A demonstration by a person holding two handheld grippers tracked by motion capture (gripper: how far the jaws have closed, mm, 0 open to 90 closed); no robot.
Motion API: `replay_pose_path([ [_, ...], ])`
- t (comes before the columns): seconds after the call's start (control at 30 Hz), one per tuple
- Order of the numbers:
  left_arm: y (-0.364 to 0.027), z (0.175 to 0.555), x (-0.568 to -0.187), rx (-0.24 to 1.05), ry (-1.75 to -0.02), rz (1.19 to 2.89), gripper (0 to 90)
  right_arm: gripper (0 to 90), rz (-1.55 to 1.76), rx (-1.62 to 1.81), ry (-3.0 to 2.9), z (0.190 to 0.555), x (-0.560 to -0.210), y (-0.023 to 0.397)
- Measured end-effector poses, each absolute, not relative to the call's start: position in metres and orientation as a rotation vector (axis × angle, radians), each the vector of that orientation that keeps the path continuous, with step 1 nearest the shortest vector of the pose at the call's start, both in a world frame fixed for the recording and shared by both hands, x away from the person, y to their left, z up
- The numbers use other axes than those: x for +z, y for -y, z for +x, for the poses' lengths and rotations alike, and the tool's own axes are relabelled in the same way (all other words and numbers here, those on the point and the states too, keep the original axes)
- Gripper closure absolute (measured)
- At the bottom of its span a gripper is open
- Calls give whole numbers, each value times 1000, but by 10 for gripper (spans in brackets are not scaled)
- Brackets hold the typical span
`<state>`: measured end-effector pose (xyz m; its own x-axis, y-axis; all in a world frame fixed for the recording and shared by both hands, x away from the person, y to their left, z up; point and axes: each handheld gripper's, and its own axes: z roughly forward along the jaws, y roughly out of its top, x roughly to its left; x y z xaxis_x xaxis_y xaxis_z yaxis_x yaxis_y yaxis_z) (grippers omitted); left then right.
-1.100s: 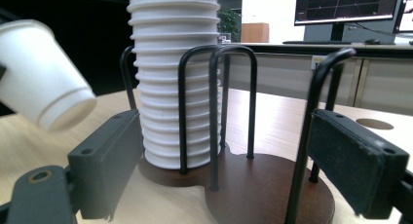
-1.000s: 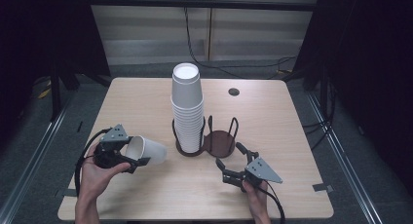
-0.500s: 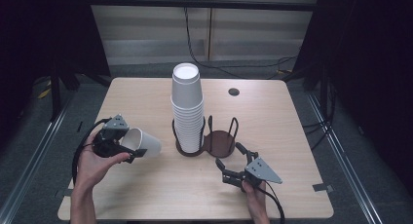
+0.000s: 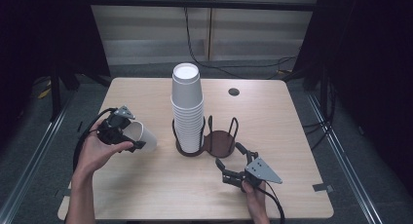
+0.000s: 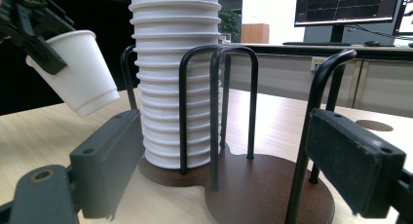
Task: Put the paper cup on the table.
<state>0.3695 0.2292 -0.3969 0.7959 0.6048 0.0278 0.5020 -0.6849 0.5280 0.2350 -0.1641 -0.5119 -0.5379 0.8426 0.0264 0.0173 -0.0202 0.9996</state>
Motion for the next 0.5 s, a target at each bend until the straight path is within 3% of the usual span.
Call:
replay_pose_path([
  [0.5, -227, 387, -405, 273, -880, 2584, 86, 135, 908, 1634, -1615, 235, -512, 164],
])
